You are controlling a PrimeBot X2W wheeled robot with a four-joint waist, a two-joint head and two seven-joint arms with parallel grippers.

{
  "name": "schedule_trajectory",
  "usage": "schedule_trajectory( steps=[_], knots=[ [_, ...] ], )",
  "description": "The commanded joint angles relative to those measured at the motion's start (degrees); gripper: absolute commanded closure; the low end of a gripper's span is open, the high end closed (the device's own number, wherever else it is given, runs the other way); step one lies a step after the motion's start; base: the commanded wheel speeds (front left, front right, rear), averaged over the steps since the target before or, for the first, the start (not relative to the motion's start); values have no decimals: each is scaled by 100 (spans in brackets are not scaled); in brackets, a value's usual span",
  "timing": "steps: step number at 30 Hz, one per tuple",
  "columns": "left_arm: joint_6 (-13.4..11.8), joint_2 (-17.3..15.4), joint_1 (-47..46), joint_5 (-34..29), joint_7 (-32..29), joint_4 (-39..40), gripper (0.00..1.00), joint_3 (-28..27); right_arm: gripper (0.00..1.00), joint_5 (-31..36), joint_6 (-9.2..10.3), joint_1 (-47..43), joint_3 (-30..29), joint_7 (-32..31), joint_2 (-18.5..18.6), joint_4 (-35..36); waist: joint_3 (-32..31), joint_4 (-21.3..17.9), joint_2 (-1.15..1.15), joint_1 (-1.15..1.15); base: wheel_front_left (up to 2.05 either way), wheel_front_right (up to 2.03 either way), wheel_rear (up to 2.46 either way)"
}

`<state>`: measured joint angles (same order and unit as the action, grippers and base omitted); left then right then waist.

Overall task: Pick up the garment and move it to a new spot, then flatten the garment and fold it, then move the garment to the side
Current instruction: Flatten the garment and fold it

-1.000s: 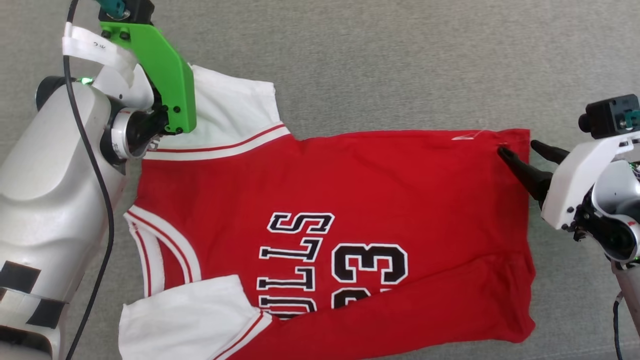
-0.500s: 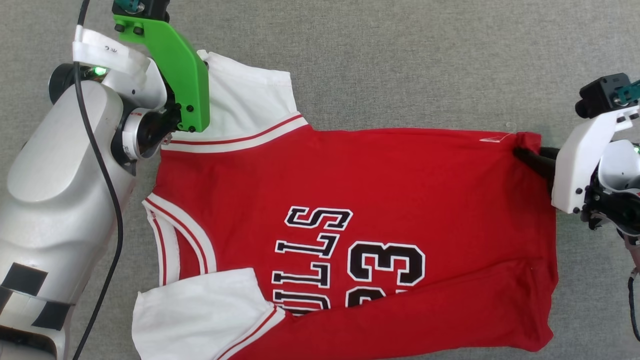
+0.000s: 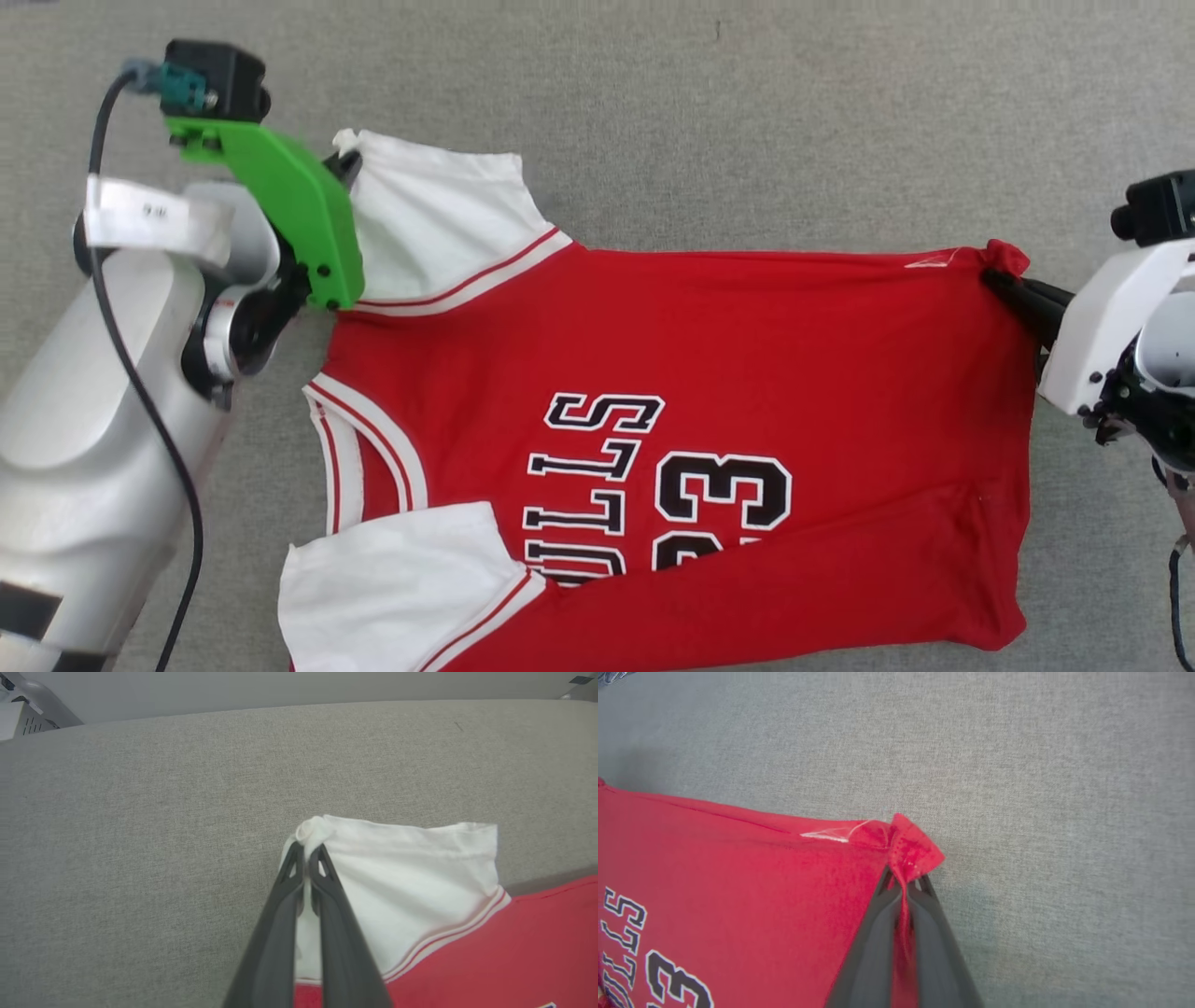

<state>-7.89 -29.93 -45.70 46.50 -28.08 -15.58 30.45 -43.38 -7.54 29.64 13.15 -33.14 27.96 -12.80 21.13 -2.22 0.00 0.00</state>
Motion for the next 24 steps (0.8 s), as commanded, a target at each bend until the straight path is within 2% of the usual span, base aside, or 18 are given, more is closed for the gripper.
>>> schedule_trajectory(
  steps=[1,9,15,24],
  knots=[
    [-83,-100,250,70,115,104,100,-86,100,100,5,-166,-97,83,-27,69,-262,60,0,0,0,0,0],
    [-474,-278,1707,315,729,856,100,-389,100,332,5,-1036,-460,293,-340,337,-801,128,0,0,0,0,0],
    [-799,-315,2922,504,1174,1361,100,-577,100,476,5,-1698,-511,297,-553,370,-1139,150,0,0,0,0,0],
    [-1265,-351,4474,687,1425,1977,100,-602,100,712,5,-2484,-648,531,-773,338,-1422,190,0,0,0,0,0]
  ],
)
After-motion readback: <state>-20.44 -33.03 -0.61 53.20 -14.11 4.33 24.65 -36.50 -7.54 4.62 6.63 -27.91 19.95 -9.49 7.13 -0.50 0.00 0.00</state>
